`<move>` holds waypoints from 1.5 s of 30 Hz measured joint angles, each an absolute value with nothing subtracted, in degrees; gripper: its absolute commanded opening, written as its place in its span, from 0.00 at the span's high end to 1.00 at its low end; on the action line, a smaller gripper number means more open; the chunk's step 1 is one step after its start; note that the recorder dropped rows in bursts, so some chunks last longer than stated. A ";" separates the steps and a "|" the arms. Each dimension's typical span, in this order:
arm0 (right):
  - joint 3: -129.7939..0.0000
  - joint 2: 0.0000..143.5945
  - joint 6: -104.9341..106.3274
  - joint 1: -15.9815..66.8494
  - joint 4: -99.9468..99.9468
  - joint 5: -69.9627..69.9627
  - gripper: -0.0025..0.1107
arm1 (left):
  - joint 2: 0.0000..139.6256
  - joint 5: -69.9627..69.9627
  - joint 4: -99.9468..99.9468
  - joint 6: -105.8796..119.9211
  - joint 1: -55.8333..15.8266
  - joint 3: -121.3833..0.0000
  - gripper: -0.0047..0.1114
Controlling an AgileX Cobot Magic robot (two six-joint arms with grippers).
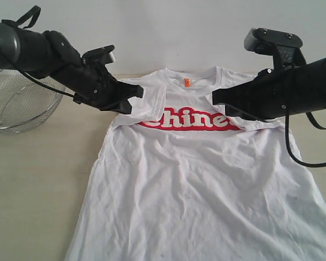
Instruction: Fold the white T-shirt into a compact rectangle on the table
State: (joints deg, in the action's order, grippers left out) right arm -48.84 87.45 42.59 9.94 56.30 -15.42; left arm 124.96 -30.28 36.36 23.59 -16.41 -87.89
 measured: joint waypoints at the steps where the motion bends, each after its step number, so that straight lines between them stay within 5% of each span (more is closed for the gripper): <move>1: -48.84 87.45 42.59 9.94 56.30 -15.33 0.98 | 125.11 -30.03 36.22 23.59 -16.41 -87.89 0.92; 45: -48.84 87.45 43.81 9.81 56.30 -14.33 0.98 | 126.59 -23.04 21.61 7.61 -16.64 -80.29 0.92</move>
